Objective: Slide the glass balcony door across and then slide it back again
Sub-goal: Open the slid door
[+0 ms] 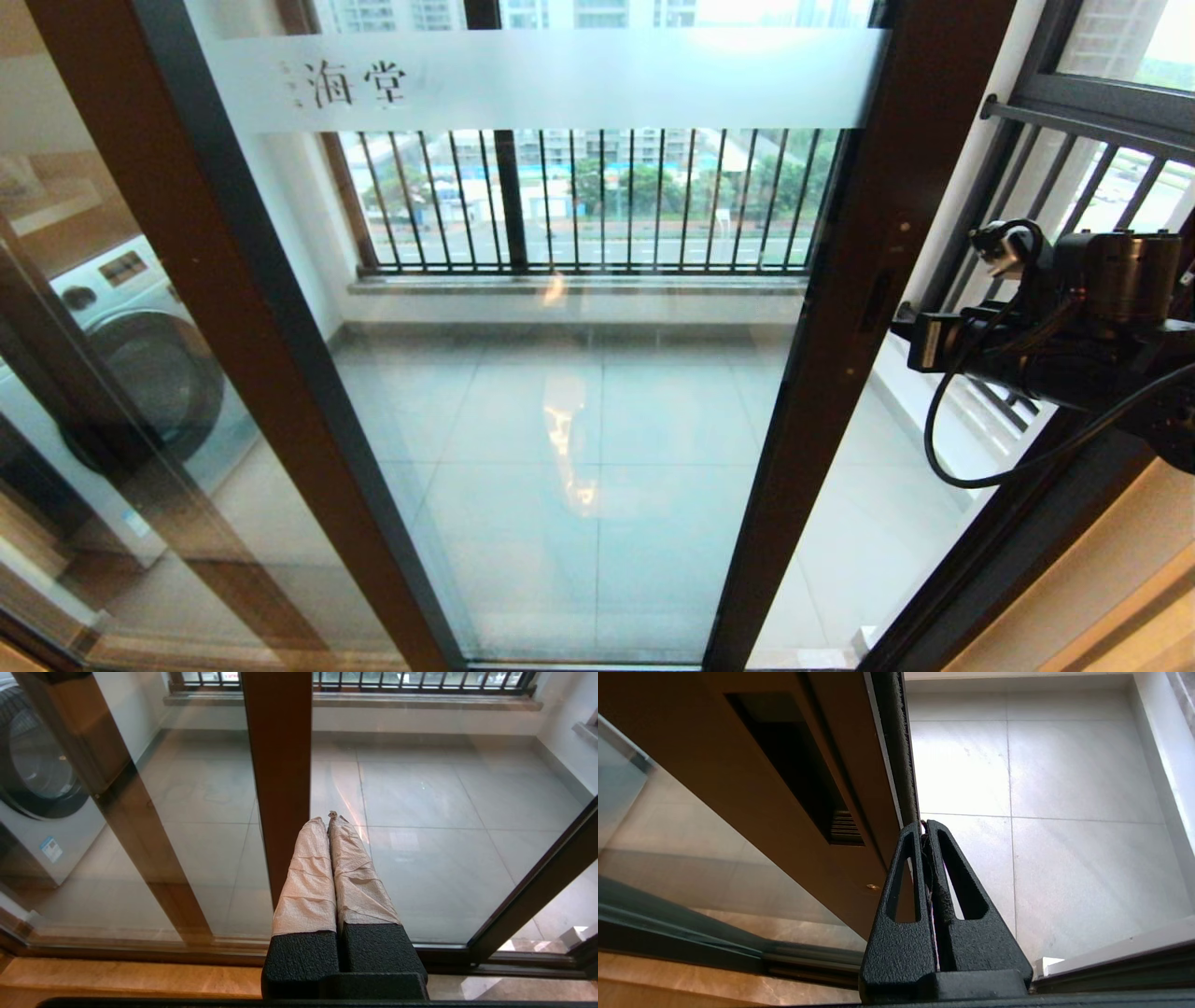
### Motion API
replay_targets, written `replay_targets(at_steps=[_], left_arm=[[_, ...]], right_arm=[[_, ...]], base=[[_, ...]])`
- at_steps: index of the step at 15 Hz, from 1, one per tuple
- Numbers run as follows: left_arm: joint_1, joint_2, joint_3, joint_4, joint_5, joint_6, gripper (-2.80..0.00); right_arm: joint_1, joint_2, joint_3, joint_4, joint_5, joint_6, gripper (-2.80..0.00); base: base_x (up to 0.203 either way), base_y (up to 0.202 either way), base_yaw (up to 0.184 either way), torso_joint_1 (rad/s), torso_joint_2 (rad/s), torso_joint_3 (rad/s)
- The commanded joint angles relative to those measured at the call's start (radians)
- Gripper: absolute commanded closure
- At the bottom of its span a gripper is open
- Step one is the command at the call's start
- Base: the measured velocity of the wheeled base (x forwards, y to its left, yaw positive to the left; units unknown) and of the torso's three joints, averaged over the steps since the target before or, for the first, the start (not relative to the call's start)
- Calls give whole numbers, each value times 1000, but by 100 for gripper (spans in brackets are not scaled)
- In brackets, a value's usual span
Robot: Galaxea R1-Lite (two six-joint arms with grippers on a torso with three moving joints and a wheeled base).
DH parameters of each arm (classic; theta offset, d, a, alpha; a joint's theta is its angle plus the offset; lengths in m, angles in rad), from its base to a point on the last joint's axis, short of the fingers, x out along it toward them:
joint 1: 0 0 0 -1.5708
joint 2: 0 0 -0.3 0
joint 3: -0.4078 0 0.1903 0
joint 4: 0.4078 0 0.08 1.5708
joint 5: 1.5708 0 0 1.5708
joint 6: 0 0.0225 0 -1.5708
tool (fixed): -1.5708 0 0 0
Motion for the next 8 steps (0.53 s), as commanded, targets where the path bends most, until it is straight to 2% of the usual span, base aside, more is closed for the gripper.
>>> replay_targets(at_steps=[1,8], left_arm=[[0,0,0,0,0,0,0],[0,0,0,0,0,0,0]], right_arm=[[19,3,-2,-4,0,2,0],[53,3,3,-20,-21,5,0]], base=[[0,0,0,0,0,0],[0,0,0,0,0,0]])
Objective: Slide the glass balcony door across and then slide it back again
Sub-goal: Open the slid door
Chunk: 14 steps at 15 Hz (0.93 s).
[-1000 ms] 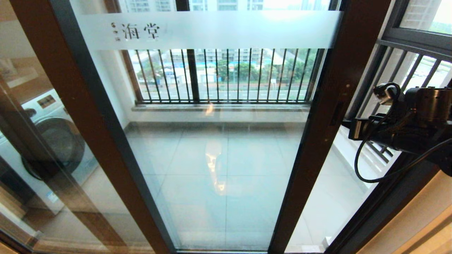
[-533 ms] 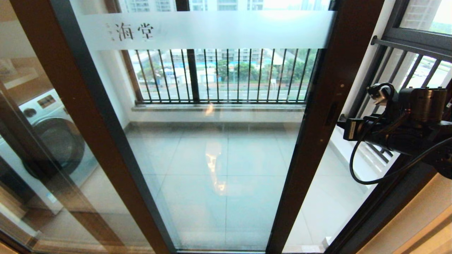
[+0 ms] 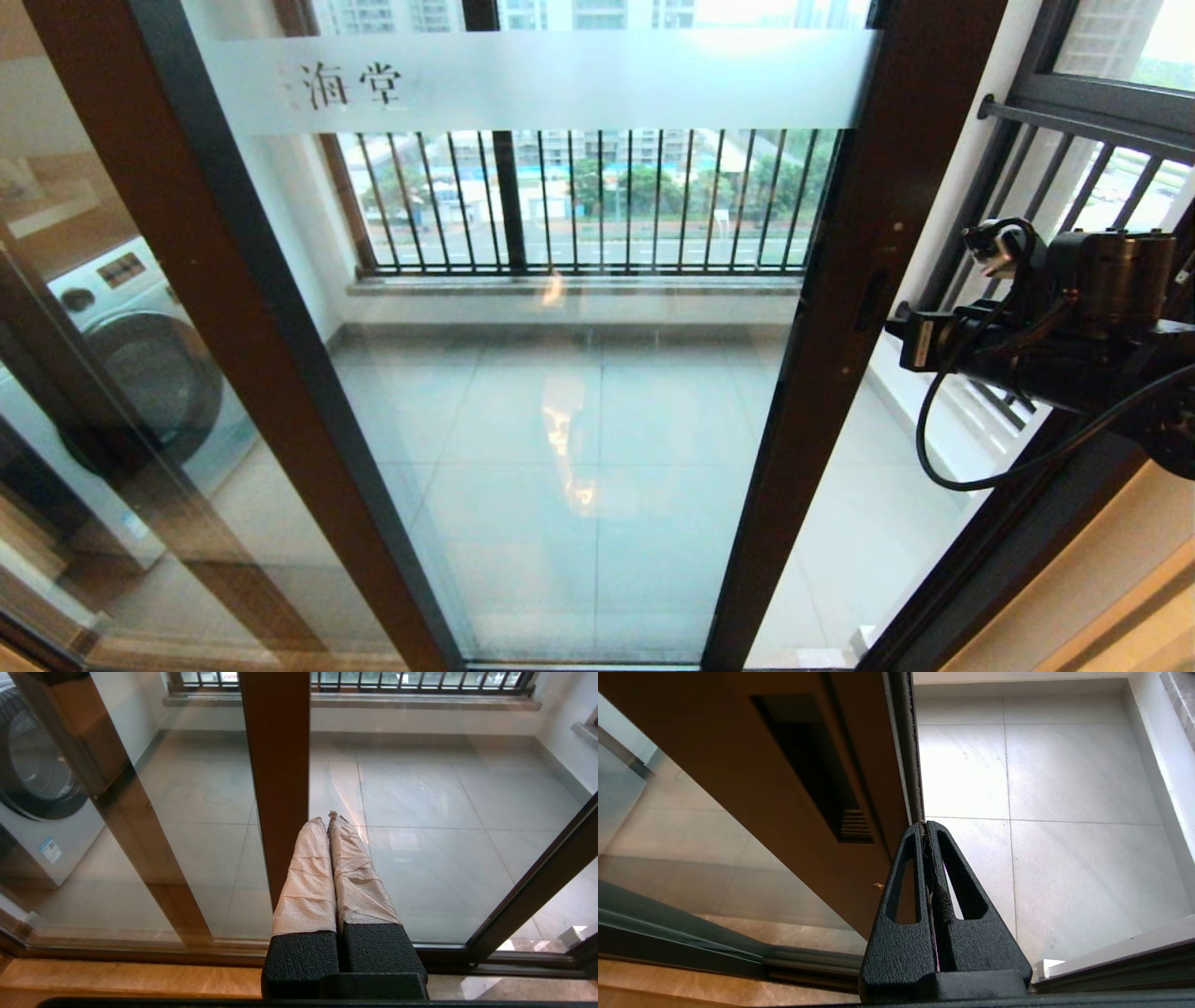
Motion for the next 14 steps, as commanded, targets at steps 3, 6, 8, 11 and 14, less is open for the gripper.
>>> replay_targets(at_steps=[3,6,8,11,14], left_arm=[[0,0,0,0,-1,0,0],[0,-1,0,0,0,0,0],[0,-1,0,0,0,0,0],[0,0,0,0,-2,0,0],[0,0,0,0,0,0,0]], right_arm=[[22,0,9,-6,-3,-1,0],[29,1,14,-18,-3,0,0],[30,3,14,-20,-4,-1,0],[17,3,19,-20,-4,-1,0],[30,2,23,-21,-3,1,0]], base=[[0,0,0,0,0,0],[0,0,0,0,0,0],[0,0,0,0,0,0],[0,0,0,0,0,0],[0,0,0,0,0,0]])
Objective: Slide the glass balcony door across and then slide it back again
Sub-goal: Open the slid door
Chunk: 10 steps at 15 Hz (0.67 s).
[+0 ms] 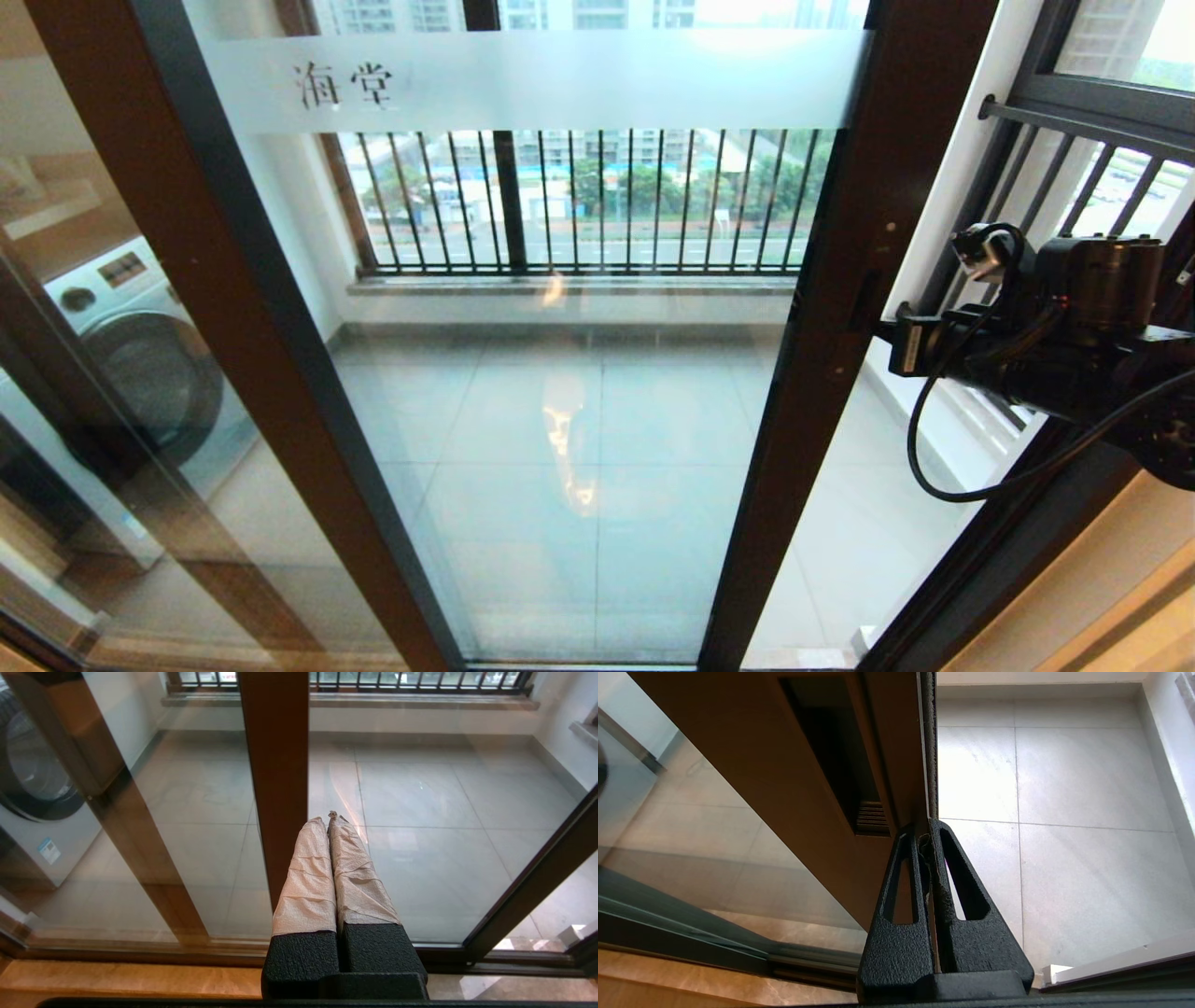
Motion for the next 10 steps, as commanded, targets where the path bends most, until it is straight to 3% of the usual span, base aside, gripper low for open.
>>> replay_targets(at_steps=[1,10], left_arm=[[0,0,0,0,0,0,0],[0,0,0,0,0,0,0]], right_arm=[[15,1,5,0,-1,0,0],[-69,-66,58,0,8,0,0]], base=[[0,0,0,0,0,0],[0,0,0,0,0,0]])
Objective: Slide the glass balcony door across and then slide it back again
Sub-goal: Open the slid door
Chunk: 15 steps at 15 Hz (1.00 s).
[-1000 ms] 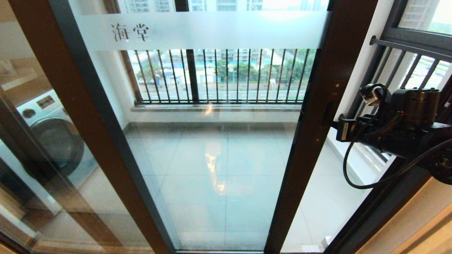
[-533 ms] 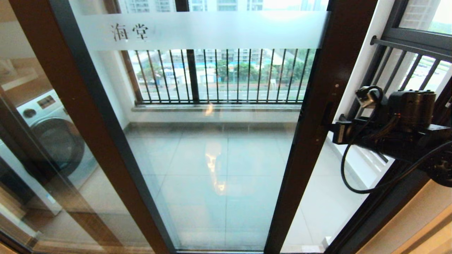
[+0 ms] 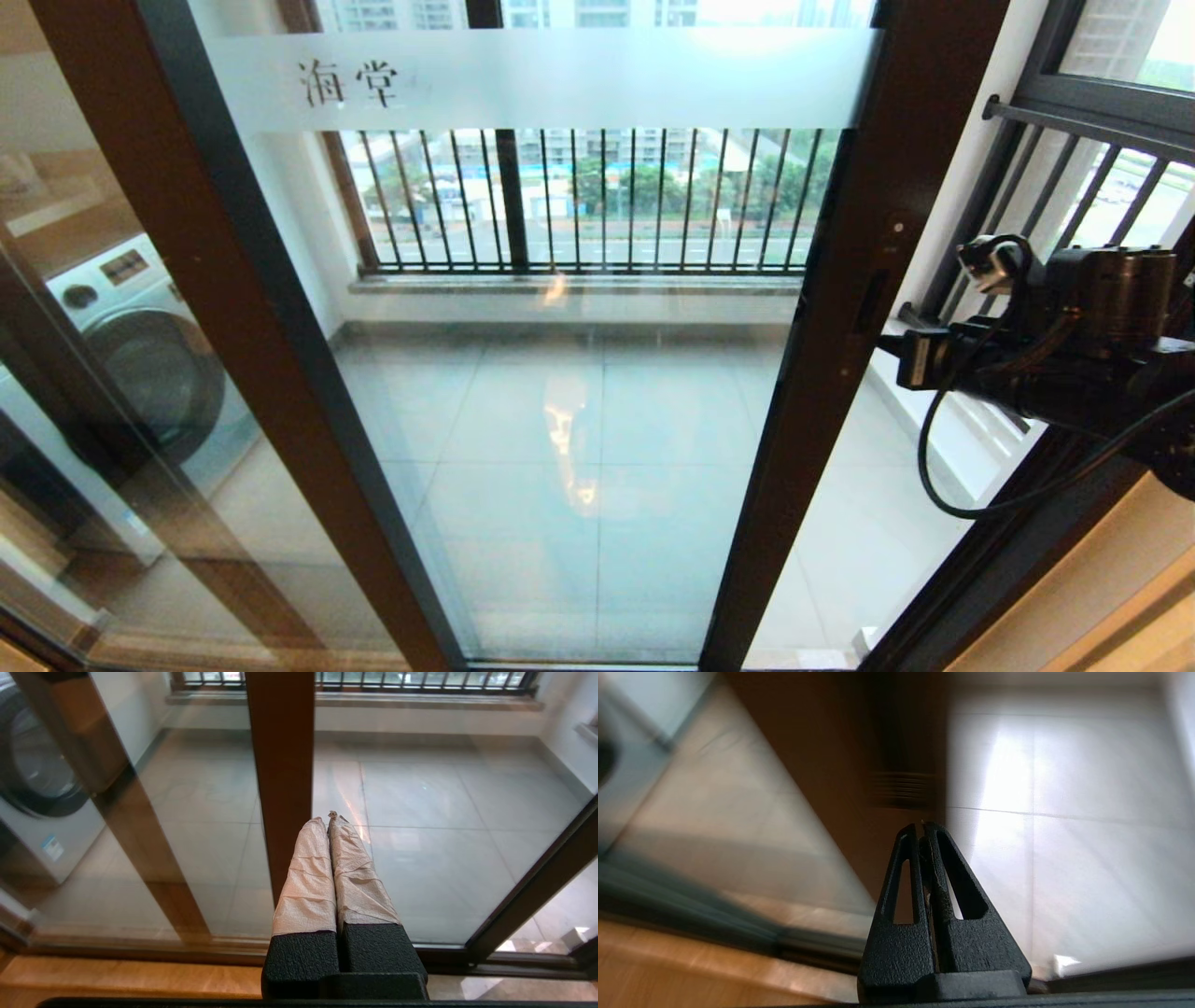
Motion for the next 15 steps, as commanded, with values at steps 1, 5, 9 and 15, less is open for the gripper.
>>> replay_targets(at_steps=[1,5,9,15], left_arm=[[0,0,0,0,0,0,0],[0,-1,0,0,0,0,0],[0,0,0,0,0,0,0],[0,-1,0,0,0,0,0]], right_arm=[[-33,-49,14,-3,7,1,0],[-123,-70,10,-1,58,5,0],[-132,27,-71,-3,54,5,0],[-109,149,-204,-4,49,6,0]], base=[[0,0,0,0,0,0],[0,0,0,0,0,0],[0,0,0,0,0,0],[0,0,0,0,0,0]])
